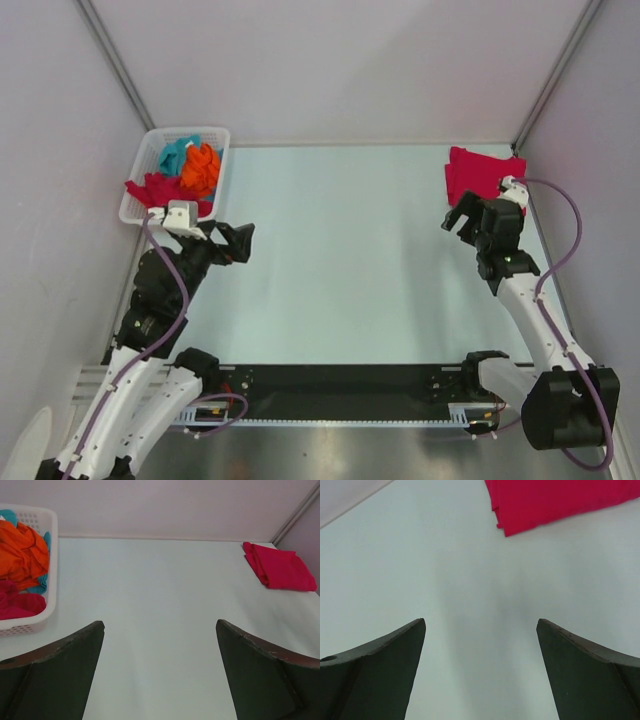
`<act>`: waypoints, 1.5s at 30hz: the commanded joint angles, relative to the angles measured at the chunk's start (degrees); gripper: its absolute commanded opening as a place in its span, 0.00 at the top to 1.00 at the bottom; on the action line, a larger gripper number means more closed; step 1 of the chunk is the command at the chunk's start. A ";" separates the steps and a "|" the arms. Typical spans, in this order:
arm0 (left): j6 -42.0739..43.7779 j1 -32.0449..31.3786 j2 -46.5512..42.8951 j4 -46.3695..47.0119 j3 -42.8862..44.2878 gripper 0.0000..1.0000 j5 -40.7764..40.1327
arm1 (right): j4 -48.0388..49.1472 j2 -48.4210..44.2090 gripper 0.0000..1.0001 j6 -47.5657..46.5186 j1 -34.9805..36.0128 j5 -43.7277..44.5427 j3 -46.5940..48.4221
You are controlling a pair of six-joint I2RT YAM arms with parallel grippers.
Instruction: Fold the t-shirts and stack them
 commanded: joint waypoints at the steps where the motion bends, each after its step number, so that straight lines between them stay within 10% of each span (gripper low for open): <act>1: -1.62 -0.43 -0.68 -0.63 0.60 0.01 -3.91 | 1.03 -1.54 0.00 2.62 0.36 -4.51 4.58; 9: -2.41 -0.25 4.93 -5.10 3.58 0.00 -5.15 | 13.76 7.57 0.00 7.79 -7.01 -7.05 10.38; 16: -2.32 0.10 6.61 -7.22 4.65 0.01 -6.29 | -1.61 22.89 0.00 0.95 -4.48 -4.09 25.68; 27: -2.15 0.10 7.40 -7.93 5.17 0.00 -6.56 | 1.66 14.55 0.00 0.94 -4.03 -9.71 22.43; 33: -2.24 0.18 7.67 -7.49 4.91 0.00 -3.93 | -7.37 1.47 0.00 2.09 0.52 -29.83 18.05; 39: -3.73 1.32 10.21 -7.83 5.96 0.00 -3.56 | -3.81 -22.52 0.00 3.83 9.05 -23.87 2.86; 45: -5.93 3.09 12.68 -10.21 7.46 0.00 -4.62 | -5.38 -25.19 0.00 4.20 9.24 -17.90 1.42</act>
